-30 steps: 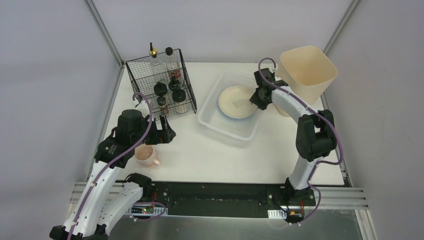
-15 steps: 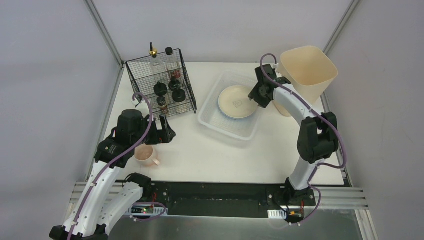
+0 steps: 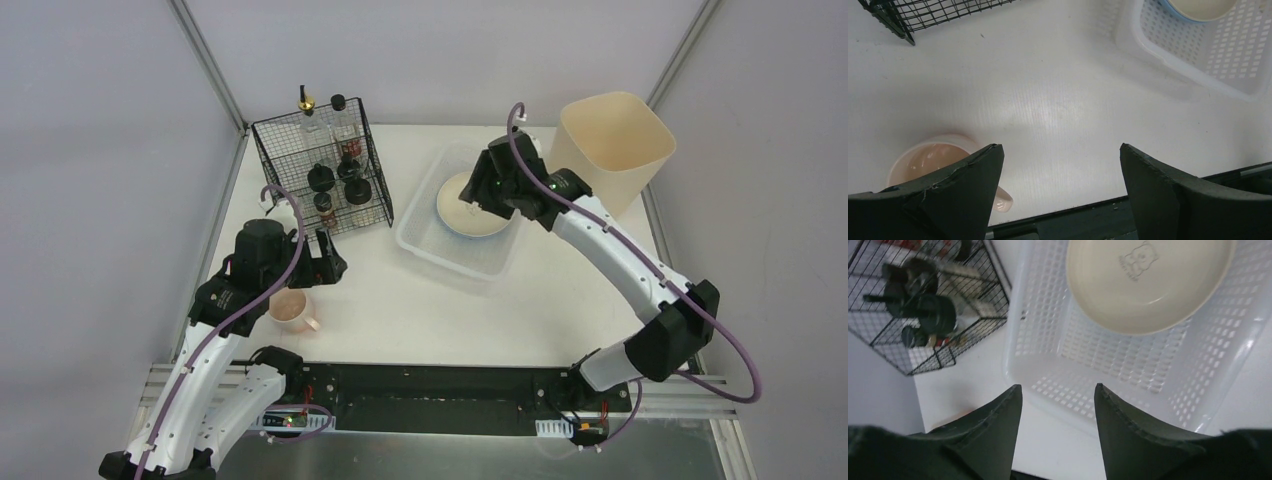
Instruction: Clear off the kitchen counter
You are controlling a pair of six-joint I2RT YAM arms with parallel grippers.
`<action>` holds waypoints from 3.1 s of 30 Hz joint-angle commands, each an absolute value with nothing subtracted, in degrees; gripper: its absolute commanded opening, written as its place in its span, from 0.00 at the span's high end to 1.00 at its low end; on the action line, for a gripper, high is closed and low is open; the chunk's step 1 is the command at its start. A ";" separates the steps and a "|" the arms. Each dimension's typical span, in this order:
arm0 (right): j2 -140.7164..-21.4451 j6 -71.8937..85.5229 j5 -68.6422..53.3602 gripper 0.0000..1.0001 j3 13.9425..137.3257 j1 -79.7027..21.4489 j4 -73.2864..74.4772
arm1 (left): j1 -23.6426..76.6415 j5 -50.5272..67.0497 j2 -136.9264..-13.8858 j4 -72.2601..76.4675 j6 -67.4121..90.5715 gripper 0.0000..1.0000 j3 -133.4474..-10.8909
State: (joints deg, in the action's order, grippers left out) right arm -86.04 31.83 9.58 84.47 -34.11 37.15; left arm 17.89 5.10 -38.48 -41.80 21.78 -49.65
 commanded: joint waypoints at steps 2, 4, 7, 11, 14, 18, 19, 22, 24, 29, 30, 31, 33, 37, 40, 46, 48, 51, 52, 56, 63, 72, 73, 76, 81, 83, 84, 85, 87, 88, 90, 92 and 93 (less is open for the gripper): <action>-83.11 31.80 7.03 0.42 83.39 -43.54 35.84 | 17.23 -2.29 -37.63 -41.85 22.99 0.10 -49.45; -84.13 31.93 6.91 0.42 84.37 -48.60 35.33 | 17.23 -6.16 -37.78 -43.19 23.99 0.11 -49.84; -86.15 32.70 6.41 0.41 84.83 -53.92 33.21 | 17.23 -11.38 -38.65 -44.97 25.59 0.11 -50.35; -90.14 34.25 3.14 0.41 84.33 -58.93 28.42 | 16.96 -17.19 -39.41 -46.49 26.65 0.11 -51.02; -94.04 34.22 1.27 0.41 85.02 -62.55 25.05 | 16.22 -19.93 -39.69 -46.94 26.89 0.10 -51.32; -99.69 34.36 -1.72 0.41 87.71 -66.11 21.76 | 15.68 -21.74 -41.56 -47.97 26.26 0.09 -52.50; -101.00 34.49 -2.32 0.41 88.36 -66.87 20.85 | 15.60 -21.79 -42.31 -48.33 26.20 0.09 -53.00; -105.19 34.59 -3.16 0.41 91.01 -68.57 18.39 | 15.19 -22.79 -43.66 -49.48 26.23 0.08 -54.33; -107.40 34.75 -3.53 0.41 92.49 -69.70 17.14 | 14.40 -24.41 -43.92 -50.02 26.21 0.07 -55.08; -112.30 36.30 -4.03 0.41 96.04 -71.21 14.90 | 11.07 -25.46 -45.42 -50.62 24.53 0.06 -57.02; -113.27 36.63 -3.90 0.41 96.94 -71.41 14.82 | 10.22 -25.13 -45.96 -50.68 24.26 0.06 -57.39; -114.06 36.87 -3.54 0.41 97.65 -71.64 14.66 | 9.41 -24.73 -46.49 -50.57 24.12 0.06 -57.72; -115.45 37.28 -2.63 0.41 99.24 -71.92 14.59 | 7.52 -23.70 -47.66 -50.52 23.71 0.06 -58.27; -117.82 37.66 0.51 0.41 101.82 -72.37 14.76 | 3.87 -21.51 -49.96 -49.21 23.80 0.06 -58.56; -120.59 37.50 3.69 0.41 104.74 -72.50 15.52 | 1.27 -19.10 -51.51 -48.06 24.45 0.05 -57.82; -125.50 38.35 3.88 0.43 108.66 -72.61 14.76 | -3.53 -16.95 -53.14 -46.32 24.89 0.05 -56.71; -126.96 38.62 3.51 0.43 109.91 -72.70 14.84 | -4.78 -16.74 -52.85 -45.57 25.51 0.05 -55.56; -128.93 38.38 3.79 0.44 111.68 -73.02 15.17 | -7.97 -14.71 -52.72 -45.09 26.81 0.05 -54.38; -129.53 38.21 3.88 0.45 112.16 -73.15 15.28 | -8.74 -14.54 -52.61 -45.03 27.20 0.05 -54.32; -131.51 37.99 3.68 0.46 113.90 -73.40 16.10 | -10.24 -14.24 -51.90 -45.02 28.06 0.05 -54.15; -132.56 36.62 4.88 0.52 114.92 -73.56 18.96 | -10.65 -13.50 -51.11 -45.08 28.21 0.04 -53.88; -132.79 35.30 4.84 0.65 115.13 -73.65 22.70 | -10.72 -12.84 -50.58 -44.96 28.12 0.04 -53.79; -132.79 35.19 4.75 0.67 115.26 -73.62 23.12 | -10.74 -12.83 -50.53 -44.98 28.12 0.04 -53.79; -132.88 34.82 4.53 0.74 115.47 -73.58 24.42 | -10.83 -12.76 -50.31 -44.87 28.06 0.04 -53.73; -132.74 34.53 3.72 0.87 115.49 -73.61 26.01 | -10.80 -12.57 -50.14 -44.84 28.03 0.04 -53.70; -132.52 34.48 3.68 0.97 115.28 -73.57 26.51 | -10.78 -12.52 -50.10 -44.87 28.04 0.04 -53.73; -132.35 34.50 3.69 1.00 114.94 -73.56 26.54 | -10.81 -12.49 -50.01 -44.87 28.04 0.04 -53.77; -131.91 34.58 3.69 1.00 114.43 -73.56 26.52 | -10.77 -12.49 -49.92 -44.87 28.04 0.04 -53.73; -130.59 34.85 3.85 1.00 112.69 -73.61 25.62 | -10.81 -12.44 -49.76 -44.82 28.12 0.04 -53.64; -129.60 34.93 4.18 1.00 111.60 -73.57 25.05 | -10.80 -12.40 -49.61 -44.86 28.12 0.04 -53.62; -127.18 35.13 4.78 1.00 108.25 -73.56 23.84 | -10.79 -12.40 -49.24 -44.76 28.20 0.04 -53.60; -123.60 35.35 5.60 1.00 104.60 -73.52 22.32 | -10.79 -12.28 -49.09 -44.66 28.17 0.04 -53.45; -121.73 35.44 6.01 1.00 102.67 -73.48 21.13 | -10.73 -12.14 -49.04 -44.65 28.21 0.04 -53.46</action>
